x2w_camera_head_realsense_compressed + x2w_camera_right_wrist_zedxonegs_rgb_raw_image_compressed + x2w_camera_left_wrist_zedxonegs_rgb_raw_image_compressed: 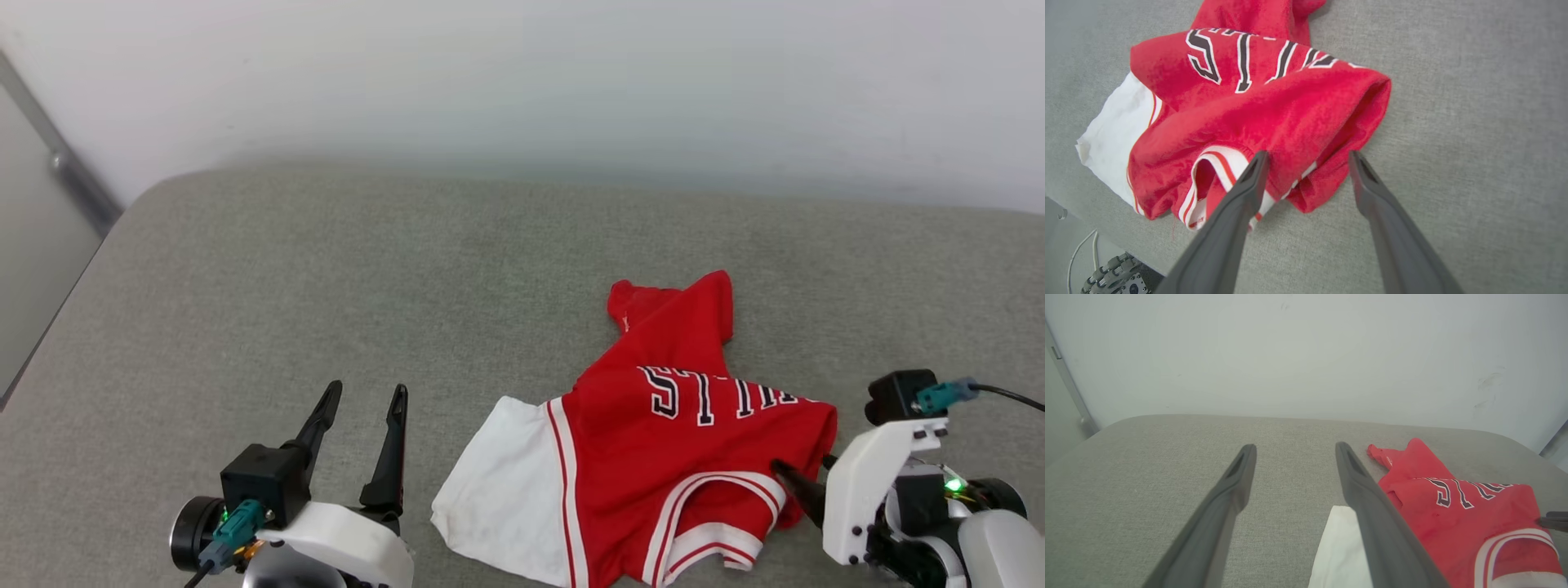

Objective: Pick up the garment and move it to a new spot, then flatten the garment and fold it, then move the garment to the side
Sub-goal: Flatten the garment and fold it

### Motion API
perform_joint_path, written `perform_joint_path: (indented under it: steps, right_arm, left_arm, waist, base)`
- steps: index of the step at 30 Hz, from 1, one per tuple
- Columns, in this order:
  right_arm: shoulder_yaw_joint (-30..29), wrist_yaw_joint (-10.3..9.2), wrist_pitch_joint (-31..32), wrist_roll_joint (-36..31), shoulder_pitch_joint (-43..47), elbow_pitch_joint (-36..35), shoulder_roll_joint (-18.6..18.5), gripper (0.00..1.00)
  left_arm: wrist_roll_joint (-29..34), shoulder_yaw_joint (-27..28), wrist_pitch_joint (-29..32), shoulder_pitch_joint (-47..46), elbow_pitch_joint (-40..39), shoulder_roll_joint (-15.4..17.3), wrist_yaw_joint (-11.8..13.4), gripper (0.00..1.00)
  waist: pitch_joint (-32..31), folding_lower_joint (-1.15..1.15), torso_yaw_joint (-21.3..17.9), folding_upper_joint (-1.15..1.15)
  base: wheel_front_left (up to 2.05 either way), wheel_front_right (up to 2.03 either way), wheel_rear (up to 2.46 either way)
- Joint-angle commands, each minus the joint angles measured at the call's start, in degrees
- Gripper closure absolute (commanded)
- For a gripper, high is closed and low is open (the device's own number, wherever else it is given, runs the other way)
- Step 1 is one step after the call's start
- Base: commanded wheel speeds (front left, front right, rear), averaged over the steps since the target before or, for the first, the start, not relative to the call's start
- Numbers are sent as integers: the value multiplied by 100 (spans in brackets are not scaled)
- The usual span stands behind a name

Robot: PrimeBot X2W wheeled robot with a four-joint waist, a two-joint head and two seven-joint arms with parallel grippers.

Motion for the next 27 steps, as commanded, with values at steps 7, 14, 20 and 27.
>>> perform_joint_path:
  steps: [7, 14, 20, 27]
  right_arm:
    - [323, -1, 61, 383, -705, 556, -144, 100]
    - [757, -2, 31, 399, -1595, 510, -361, 100]
    - [1361, -1, 3, 449, -2565, 1022, -213, 100]
    - [2713, -2, -353, 603, -3261, 1864, 222, 100]
  left_arm:
    - [-25, 11, -117, -180, 137, -52, -76, 0]
    - [6, -63, -173, -334, 219, -147, -140, 0]
    - [7, -193, -220, -591, 339, -276, -269, 0]
    - [-26, -268, -318, -838, 567, -415, -426, 0]
  waist:
    - [267, 0, 271, 0]
    - [459, 0, 434, 0]
    - [761, 0, 702, 0]
    - [1102, 0, 880, 0]
  base:
    - [0, 0, 0]
    - [0, 0, 0]
    - [0, 0, 0]
    - [0, 0, 0]
